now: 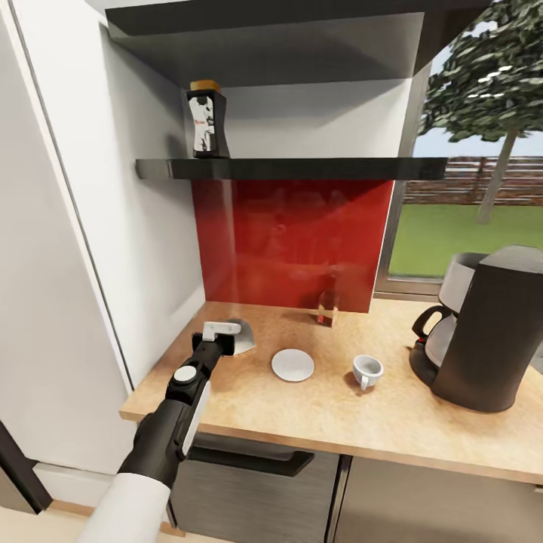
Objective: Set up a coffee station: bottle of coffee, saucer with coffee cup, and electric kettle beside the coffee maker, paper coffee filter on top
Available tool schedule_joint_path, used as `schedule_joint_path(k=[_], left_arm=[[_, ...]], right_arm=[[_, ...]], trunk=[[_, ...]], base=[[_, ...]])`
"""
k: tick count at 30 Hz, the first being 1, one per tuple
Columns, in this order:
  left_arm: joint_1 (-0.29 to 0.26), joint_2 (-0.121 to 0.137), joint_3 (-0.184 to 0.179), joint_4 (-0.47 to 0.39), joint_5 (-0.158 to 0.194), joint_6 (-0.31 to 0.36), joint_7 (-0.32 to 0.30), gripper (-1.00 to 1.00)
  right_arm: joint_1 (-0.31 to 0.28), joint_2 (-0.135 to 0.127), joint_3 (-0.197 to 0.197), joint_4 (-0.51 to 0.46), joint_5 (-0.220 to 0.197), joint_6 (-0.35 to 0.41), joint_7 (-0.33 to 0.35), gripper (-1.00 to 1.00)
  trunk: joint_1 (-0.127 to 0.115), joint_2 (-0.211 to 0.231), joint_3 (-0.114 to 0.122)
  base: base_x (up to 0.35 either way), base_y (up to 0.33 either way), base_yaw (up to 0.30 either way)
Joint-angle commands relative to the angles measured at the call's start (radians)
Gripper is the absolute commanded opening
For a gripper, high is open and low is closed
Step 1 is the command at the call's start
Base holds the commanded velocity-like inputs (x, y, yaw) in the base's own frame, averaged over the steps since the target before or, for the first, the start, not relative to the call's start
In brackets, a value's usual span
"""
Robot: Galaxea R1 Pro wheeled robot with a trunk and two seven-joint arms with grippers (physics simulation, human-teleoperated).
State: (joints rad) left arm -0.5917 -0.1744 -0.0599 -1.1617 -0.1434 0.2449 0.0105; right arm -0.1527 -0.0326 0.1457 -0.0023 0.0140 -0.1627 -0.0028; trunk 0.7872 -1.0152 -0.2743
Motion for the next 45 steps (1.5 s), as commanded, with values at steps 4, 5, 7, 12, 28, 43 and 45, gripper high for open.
schedule_joint_path(k=[4, 5, 7, 12, 28, 43, 45], left_arm=[[0.000, 0.000, -0.017, -0.089, -0.012, 0.016, -0.026, -1.00], [0.000, 0.000, -0.037, -0.110, -0.012, 0.018, -0.033, -1.00], [0.000, 0.000, -0.089, -0.141, -0.011, 0.021, -0.042, -1.00], [0.000, 0.000, -0.129, -0.229, 0.045, 0.023, -0.046, -1.00], [0.000, 0.000, -0.161, -0.267, 0.090, 0.022, -0.046, -1.00], [0.000, 0.000, -0.161, -0.266, 0.090, 0.022, -0.046, -1.00], [0.000, 0.000, -0.161, -0.266, 0.090, 0.022, -0.046, -1.00]], right_arm=[[-0.001, -0.004, 0.005, 0.001, 0.001, -0.003, 0.000, 1.00], [-0.001, -0.005, 0.005, 0.001, 0.001, -0.003, 0.000, 1.00], [-0.001, -0.005, 0.005, 0.000, 0.001, -0.003, 0.000, 1.00], [-0.001, -0.012, 0.005, -0.001, 0.001, -0.003, 0.000, 1.00], [-0.001, -0.018, 0.005, -0.001, 0.001, -0.003, 0.000, 1.00], [-0.001, -0.018, 0.005, -0.001, 0.001, -0.003, 0.001, 1.00], [-0.001, -0.018, 0.005, -0.001, 0.001, -0.003, 0.001, 1.00]], trunk=[[0.000, -0.001, -0.001], [0.000, -0.001, -0.001], [0.000, -0.001, -0.001], [0.000, -0.001, -0.001], [0.000, -0.001, -0.001], [0.000, -0.001, -0.001], [0.000, -0.001, -0.001]], base=[[0.000, 0.000, -0.005], [0.000, 0.000, -0.002], [0.000, 0.000, 0.000], [0.000, 0.000, -0.105], [0.014, -0.009, -0.200], [0.064, -0.044, -0.108], [0.001, 0.000, -0.270]])
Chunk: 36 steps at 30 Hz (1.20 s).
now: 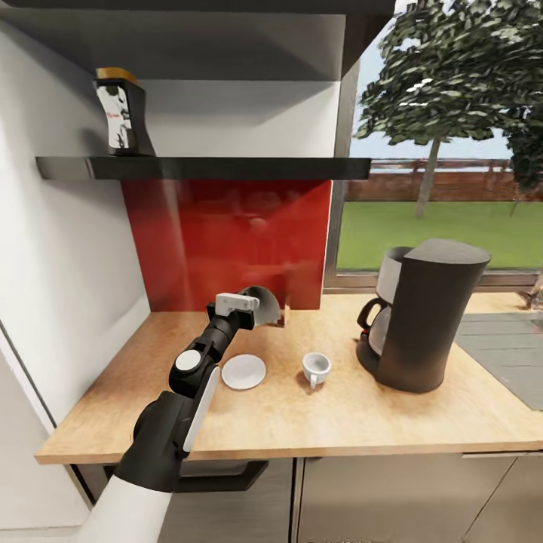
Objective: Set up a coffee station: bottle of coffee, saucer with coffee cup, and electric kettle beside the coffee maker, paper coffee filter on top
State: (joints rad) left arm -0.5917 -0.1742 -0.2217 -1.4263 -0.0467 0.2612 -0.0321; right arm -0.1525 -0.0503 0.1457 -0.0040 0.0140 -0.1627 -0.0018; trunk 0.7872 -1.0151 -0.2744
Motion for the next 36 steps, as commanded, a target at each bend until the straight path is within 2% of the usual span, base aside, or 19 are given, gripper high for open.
schedule_joint_path(k=[1, 21, 29, 30, 32, 36], left_arm=[[0.000, 0.000, 0.001, -0.002, -0.006, 0.006, -0.003, -1.00], [0.000, 0.000, -0.002, -0.002, -0.006, 0.006, -0.003, -1.00], [0.000, 0.000, -0.007, -0.002, -0.005, 0.007, -0.003, -1.00], [-0.001, 0.000, -0.026, -0.086, 0.029, 0.254, 0.005, -1.00], [-0.001, 0.000, -0.026, -0.095, 0.032, 0.270, 0.005, -1.00], [-0.009, 0.000, -0.026, -0.107, 0.036, 0.351, 0.006, -1.00]], right_arm=[[-0.001, 0.000, 0.005, 0.001, 0.001, -0.003, 0.000, 1.00], [-0.001, 0.000, 0.006, 0.001, 0.001, -0.004, 0.000, 1.00], [-0.001, 0.000, 0.004, 0.001, 0.001, -0.005, -0.001, 1.00], [-0.001, -0.005, 0.003, 0.000, 0.000, -0.003, -0.001, 1.00], [-0.001, -0.005, 0.003, -0.001, 0.000, -0.004, -0.001, 1.00], [-0.001, -0.006, 0.003, -0.001, 0.001, -0.004, -0.001, 1.00]], trunk=[[0.000, -0.001, -0.001], [0.000, -0.001, -0.001], [0.000, -0.001, -0.001], [0.000, -0.001, -0.001], [0.000, -0.001, -0.001], [0.000, -0.001, -0.001]], base=[[0.000, 0.000, -0.272], [0.000, 0.000, -0.271], [0.000, 0.000, -0.038], [0.000, 0.000, 0.000], [0.000, 0.000, 0.000], [0.000, 0.000, 0.000]])
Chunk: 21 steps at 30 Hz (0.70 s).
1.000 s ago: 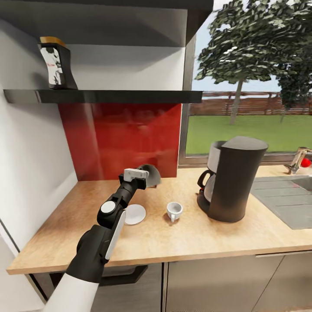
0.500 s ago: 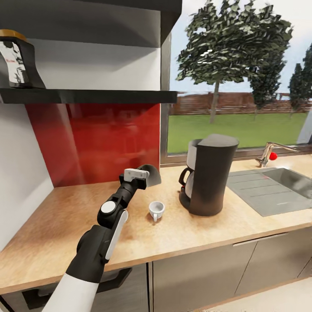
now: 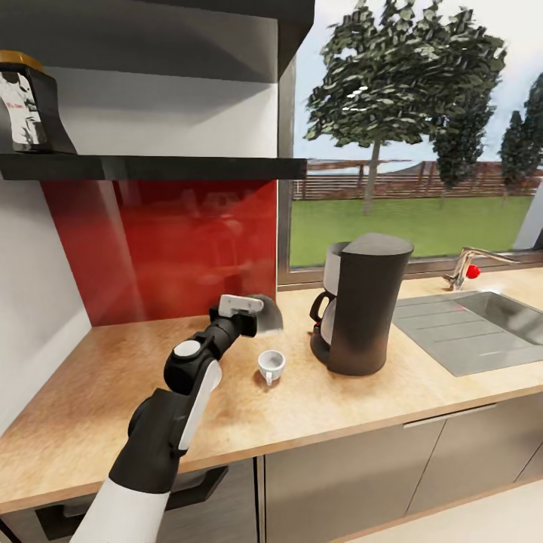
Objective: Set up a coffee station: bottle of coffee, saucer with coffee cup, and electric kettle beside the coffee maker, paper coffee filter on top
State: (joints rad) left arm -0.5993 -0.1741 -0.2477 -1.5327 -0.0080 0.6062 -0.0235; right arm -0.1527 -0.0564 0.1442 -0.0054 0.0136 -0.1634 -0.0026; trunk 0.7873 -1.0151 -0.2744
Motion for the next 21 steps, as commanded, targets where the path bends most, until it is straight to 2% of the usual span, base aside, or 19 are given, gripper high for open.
schedule_joint_path(k=[1, 4, 6, 7, 9, 14, 15, 18, 21], left_arm=[[-0.015, 0.000, 0.001, -0.002, -0.001, 0.047, -0.003, -1.00], [-0.056, 0.000, 0.001, -0.003, 0.018, 0.112, -0.003, -1.00], [-0.102, 0.000, 0.003, -0.003, 0.066, 0.177, -0.002, -1.00], [-0.134, 0.000, 0.005, -0.002, 0.103, 0.217, -0.001, -1.00], [-0.186, 0.000, 0.011, 0.001, 0.144, 0.268, 0.000, -1.00], [-0.270, 0.000, 0.041, 0.008, 0.174, 0.340, 0.000, -1.00], [-0.305, 0.000, 0.064, 0.015, 0.180, 0.356, 0.000, -1.00], [-0.352, 0.000, 0.105, 0.045, 0.184, 0.371, 0.000, -1.00], [-0.440, 0.000, 0.158, 0.155, 0.188, 0.381, 0.000, -1.00]], right_arm=[[-0.001, 0.000, 0.005, 0.001, 0.001, -0.003, 0.000, 1.00], [-0.001, 0.000, 0.005, 0.001, 0.001, -0.003, 0.000, 1.00], [-0.001, 0.000, 0.006, 0.001, 0.002, -0.003, 0.000, 1.00], [-0.001, 0.000, 0.006, 0.001, 0.002, -0.003, 0.000, 1.00], [-0.001, 0.000, 0.006, 0.001, 0.001, -0.003, 0.000, 1.00], [-0.001, 0.000, 0.006, 0.001, 0.002, -0.003, 0.000, 1.00], [-0.001, 0.000, 0.006, 0.001, 0.002, -0.003, 0.000, 1.00], [-0.001, -0.001, 0.006, 0.001, 0.002, -0.003, 0.000, 1.00], [-0.001, -0.001, 0.006, 0.001, 0.002, -0.002, 0.000, 1.00]], trunk=[[0.000, -0.001, -0.001], [0.000, -0.001, -0.001], [0.000, -0.001, -0.001], [0.000, -0.001, -0.001], [0.000, -0.001, -0.001], [0.000, -0.001, -0.001], [0.000, -0.001, -0.001], [0.000, -0.001, -0.001], [0.000, -0.001, -0.001]], base=[[0.000, 0.000, 0.000], [0.000, 0.000, 0.000], [0.000, 0.000, 0.000], [0.000, 0.000, 0.000], [0.000, 0.000, 0.000], [0.000, 0.000, 0.000], [0.000, 0.000, 0.000], [0.000, 0.000, 0.000], [0.000, 0.000, 0.000]])
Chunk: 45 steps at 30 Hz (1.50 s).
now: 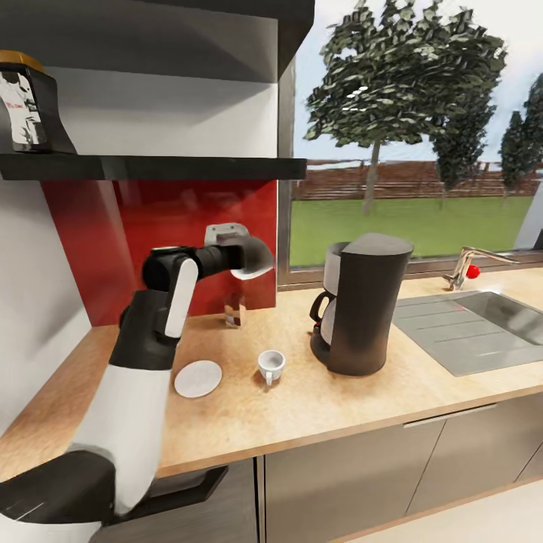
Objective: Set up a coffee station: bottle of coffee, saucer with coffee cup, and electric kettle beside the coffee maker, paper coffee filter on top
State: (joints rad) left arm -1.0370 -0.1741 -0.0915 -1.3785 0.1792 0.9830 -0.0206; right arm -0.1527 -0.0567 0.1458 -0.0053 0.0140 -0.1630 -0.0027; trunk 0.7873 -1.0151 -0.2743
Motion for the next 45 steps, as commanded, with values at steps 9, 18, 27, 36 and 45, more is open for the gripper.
schedule_joint_path(k=[9, 18, 27, 36, 45], left_arm=[[-0.367, 0.000, 0.132, 0.584, 0.267, 0.010, 0.139, -1.00], [-0.445, 0.000, 0.176, 0.649, 0.680, 0.005, 0.601, -1.00], [-0.457, 0.000, 0.185, 0.655, 0.870, -0.109, 0.900, -1.00], [-0.457, 0.000, 0.184, 0.655, 0.952, -0.212, 1.067, -1.00], [-0.457, 0.000, 0.185, 0.653, 1.014, -0.213, 1.071, -1.00]], right_arm=[[-0.001, 0.000, 0.005, 0.001, 0.001, -0.003, 0.000, 1.00], [-0.001, 0.000, 0.005, 0.001, 0.001, -0.004, 0.000, 1.00], [-0.001, 0.000, 0.006, 0.002, 0.001, -0.004, 0.000, 1.00], [-0.001, 0.000, 0.006, 0.002, 0.001, -0.004, 0.000, 1.00], [-0.001, 0.000, 0.005, 0.002, 0.001, -0.004, 0.000, 1.00]], trunk=[[0.000, -0.001, -0.001], [0.000, -0.001, -0.001], [0.000, -0.001, -0.001], [0.000, -0.001, -0.001], [0.000, -0.001, -0.001]], base=[[0.000, 0.000, 0.000], [0.000, 0.000, 0.000], [0.000, 0.000, 0.000], [0.000, 0.000, 0.000], [0.055, -0.042, 0.000]])
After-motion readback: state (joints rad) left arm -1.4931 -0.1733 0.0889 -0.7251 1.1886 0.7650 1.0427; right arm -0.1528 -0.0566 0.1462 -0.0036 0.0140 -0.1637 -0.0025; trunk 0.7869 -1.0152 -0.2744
